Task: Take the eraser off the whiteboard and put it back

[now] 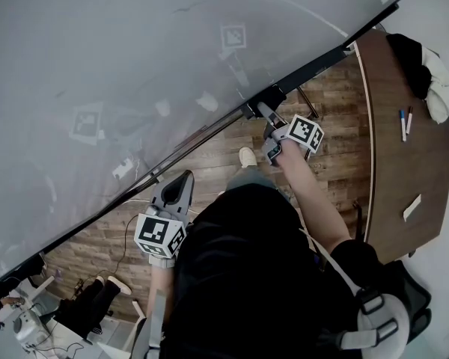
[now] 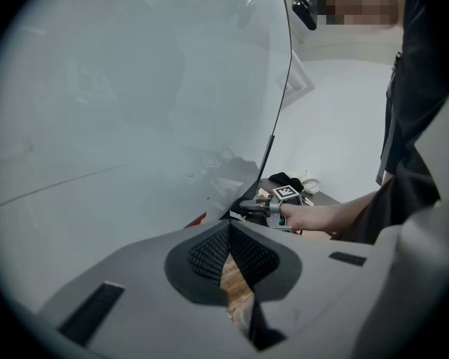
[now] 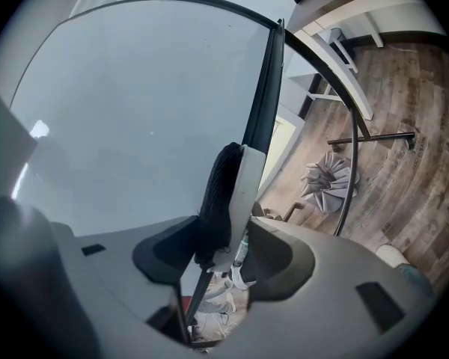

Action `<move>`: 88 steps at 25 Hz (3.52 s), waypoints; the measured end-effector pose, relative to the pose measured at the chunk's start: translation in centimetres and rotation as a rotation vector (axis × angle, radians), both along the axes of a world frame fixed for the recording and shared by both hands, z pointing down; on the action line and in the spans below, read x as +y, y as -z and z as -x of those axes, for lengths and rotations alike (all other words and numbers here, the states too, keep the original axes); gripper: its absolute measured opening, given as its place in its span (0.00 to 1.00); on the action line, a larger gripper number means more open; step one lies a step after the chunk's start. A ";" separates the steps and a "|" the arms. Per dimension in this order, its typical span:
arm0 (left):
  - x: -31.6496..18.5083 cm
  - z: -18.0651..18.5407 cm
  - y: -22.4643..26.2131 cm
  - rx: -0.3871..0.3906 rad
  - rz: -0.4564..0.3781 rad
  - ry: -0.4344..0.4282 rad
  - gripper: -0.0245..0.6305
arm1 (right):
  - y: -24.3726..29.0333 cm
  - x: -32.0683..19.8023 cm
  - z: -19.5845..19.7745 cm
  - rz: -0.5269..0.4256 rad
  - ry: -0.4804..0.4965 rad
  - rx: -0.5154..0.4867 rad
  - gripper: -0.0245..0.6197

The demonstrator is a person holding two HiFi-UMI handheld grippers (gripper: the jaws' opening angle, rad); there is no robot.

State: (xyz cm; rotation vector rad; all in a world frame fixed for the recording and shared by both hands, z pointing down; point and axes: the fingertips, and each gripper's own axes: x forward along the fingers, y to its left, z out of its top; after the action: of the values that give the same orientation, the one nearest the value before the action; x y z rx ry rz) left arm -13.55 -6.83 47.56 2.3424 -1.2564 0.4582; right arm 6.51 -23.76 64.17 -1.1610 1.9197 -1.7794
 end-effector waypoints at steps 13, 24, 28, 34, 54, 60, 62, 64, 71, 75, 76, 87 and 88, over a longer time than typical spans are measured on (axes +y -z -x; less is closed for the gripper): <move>1.4 -0.4 -0.1 0.028 -0.013 -0.014 0.05 | 0.5 2.7 -0.9 -0.011 0.001 0.011 0.33; 3.0 -0.7 0.2 0.066 -0.027 -0.025 0.05 | 2.5 6.8 -1.0 -0.044 0.032 0.039 0.29; 3.4 -1.3 0.6 0.085 -0.040 -0.027 0.05 | 4.3 8.3 -1.3 -0.078 0.038 0.050 0.29; 3.4 -2.1 1.3 0.118 -0.072 -0.047 0.05 | 7.6 10.4 -1.5 -0.149 0.079 0.090 0.28; 3.1 -3.6 4.8 0.171 -0.175 -0.141 0.05 | 23.3 16.6 0.3 -0.611 0.226 0.453 0.28; 2.9 -4.0 5.9 0.174 -0.207 -0.160 0.05 | 26.7 18.5 1.1 -0.760 0.269 0.624 0.28; 2.9 -4.2 6.3 0.173 -0.219 -0.166 0.05 | 27.6 19.2 1.4 -0.810 0.278 0.675 0.28; 2.9 -4.3 6.5 0.173 -0.228 -0.174 0.05 | 28.4 19.9 1.7 -0.853 0.285 0.714 0.28; 3.0 -4.3 7.0 0.170 -0.245 -0.180 0.05 | 30.0 21.9 2.4 -0.959 0.322 0.835 0.28; 3.5 -4.3 7.2 0.168 -0.249 -0.182 0.05 | 30.5 22.9 2.6 -0.998 0.333 0.888 0.28; 3.5 -4.3 7.2 0.168 -0.250 -0.181 0.05 | 30.6 23.1 2.7 -1.005 0.337 0.895 0.28; 3.2 -4.7 6.7 0.163 -0.237 -0.175 0.05 | 29.9 23.0 2.3 -0.995 0.342 0.874 0.28; 3.2 -4.7 6.7 0.163 -0.235 -0.175 0.05 | 29.8 22.8 2.3 -0.991 0.341 0.865 0.28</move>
State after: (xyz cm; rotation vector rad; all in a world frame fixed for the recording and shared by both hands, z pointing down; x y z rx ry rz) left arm -8.87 -3.66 40.85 2.6400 -1.0850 0.1760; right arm 4.24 -0.92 34.33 -1.2851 3.0194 -0.1175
